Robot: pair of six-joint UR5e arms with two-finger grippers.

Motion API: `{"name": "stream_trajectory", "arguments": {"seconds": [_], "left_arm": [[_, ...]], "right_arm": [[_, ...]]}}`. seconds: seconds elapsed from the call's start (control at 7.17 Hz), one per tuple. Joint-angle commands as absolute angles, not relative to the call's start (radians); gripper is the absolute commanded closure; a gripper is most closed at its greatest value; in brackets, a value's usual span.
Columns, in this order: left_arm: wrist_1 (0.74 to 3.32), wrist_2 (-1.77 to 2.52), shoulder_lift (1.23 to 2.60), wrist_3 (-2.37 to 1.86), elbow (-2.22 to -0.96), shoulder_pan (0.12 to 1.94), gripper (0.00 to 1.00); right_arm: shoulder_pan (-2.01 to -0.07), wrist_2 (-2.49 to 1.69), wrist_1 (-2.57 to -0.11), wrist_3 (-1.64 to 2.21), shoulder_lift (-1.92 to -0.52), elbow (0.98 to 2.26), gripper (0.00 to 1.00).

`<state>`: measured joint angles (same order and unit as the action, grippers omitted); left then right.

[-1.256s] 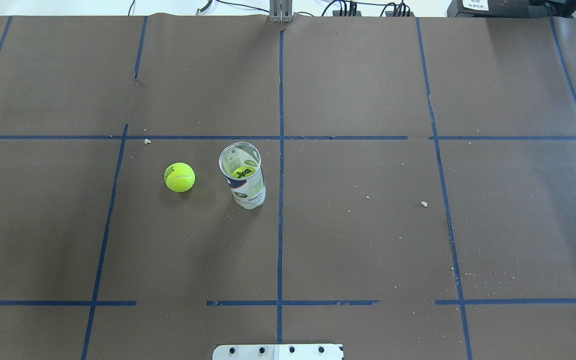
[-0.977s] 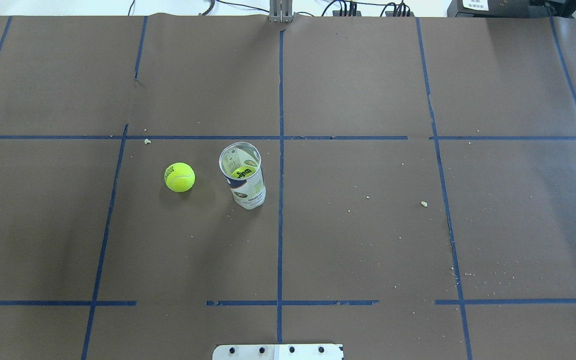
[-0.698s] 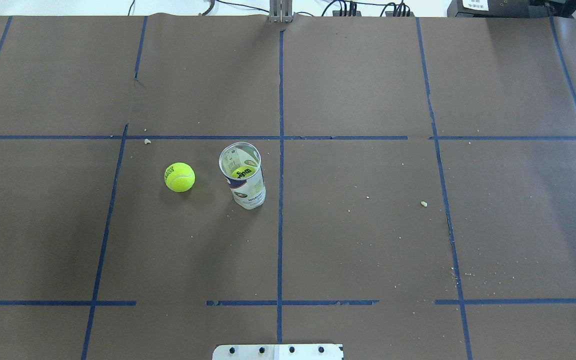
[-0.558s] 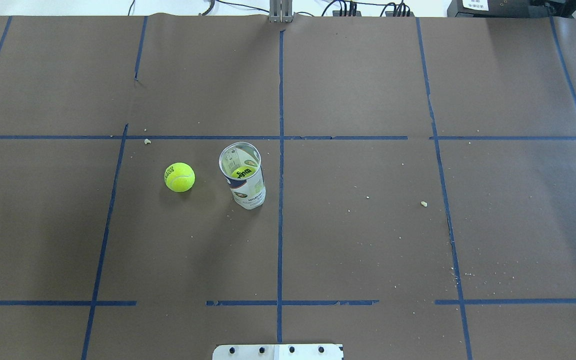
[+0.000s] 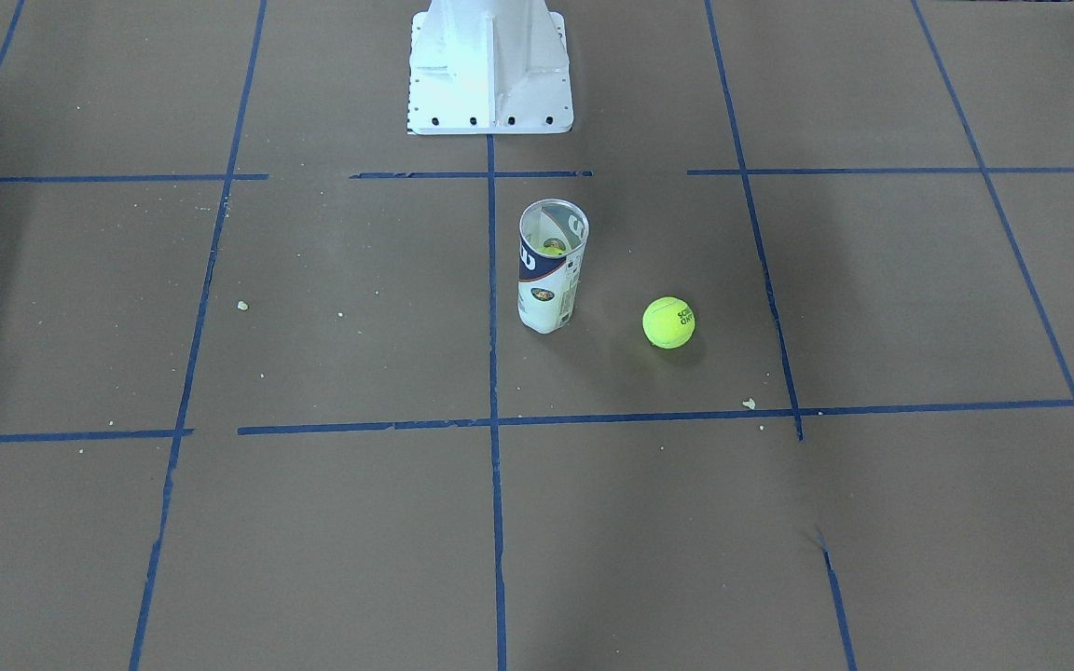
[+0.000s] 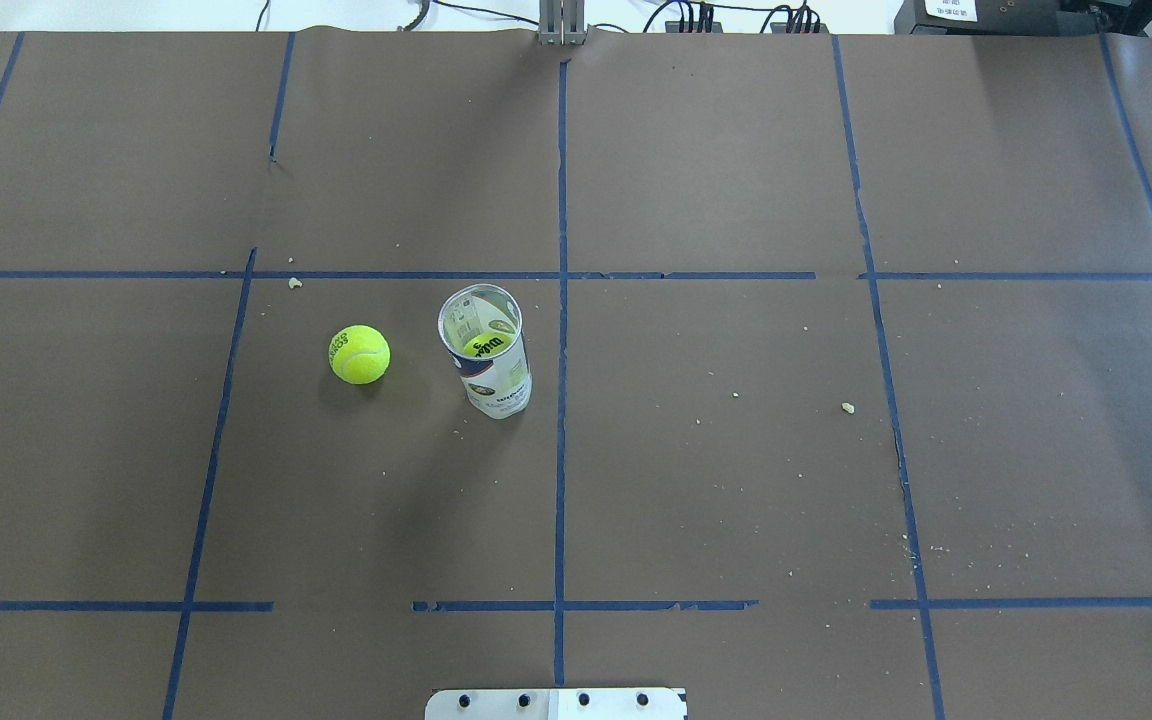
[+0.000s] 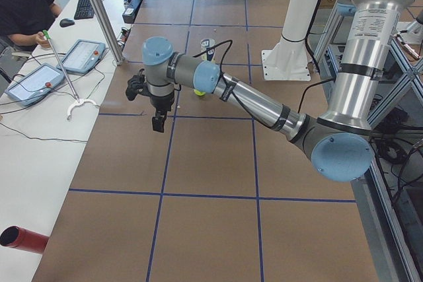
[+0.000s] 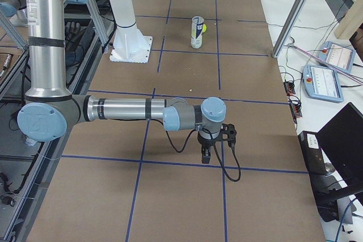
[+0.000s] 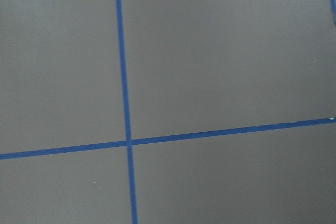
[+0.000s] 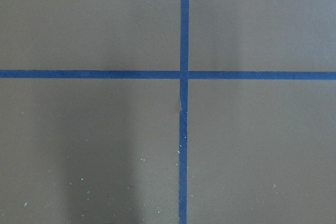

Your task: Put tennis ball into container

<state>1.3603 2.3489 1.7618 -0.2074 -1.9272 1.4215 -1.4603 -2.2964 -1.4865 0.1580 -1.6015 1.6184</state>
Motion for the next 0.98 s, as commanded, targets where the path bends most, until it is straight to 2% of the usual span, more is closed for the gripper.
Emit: {"name": "stream_trajectory", "arguments": {"seconds": [0.0,0.28,0.42,0.84], "left_arm": [[1.361,2.345,1.828,-0.488,-1.999,1.230,0.00],[1.359,2.202,1.952,-0.659,-1.960,1.029,0.00],[1.377,2.189,1.976,-0.755,-1.939,0.959,0.00],[1.642,2.146,1.993,-0.969,-1.766,0.873,0.00]], "right_arm": [[-1.460,-2.296,-1.486,0.158,-1.601,1.618,0.00],[-1.460,-2.296,-1.486,0.158,-1.601,1.618,0.00],[-1.460,-2.296,-1.486,0.158,-1.601,1.618,0.00],[-1.460,-2.296,-1.486,0.158,-1.601,1.618,0.00]]}}
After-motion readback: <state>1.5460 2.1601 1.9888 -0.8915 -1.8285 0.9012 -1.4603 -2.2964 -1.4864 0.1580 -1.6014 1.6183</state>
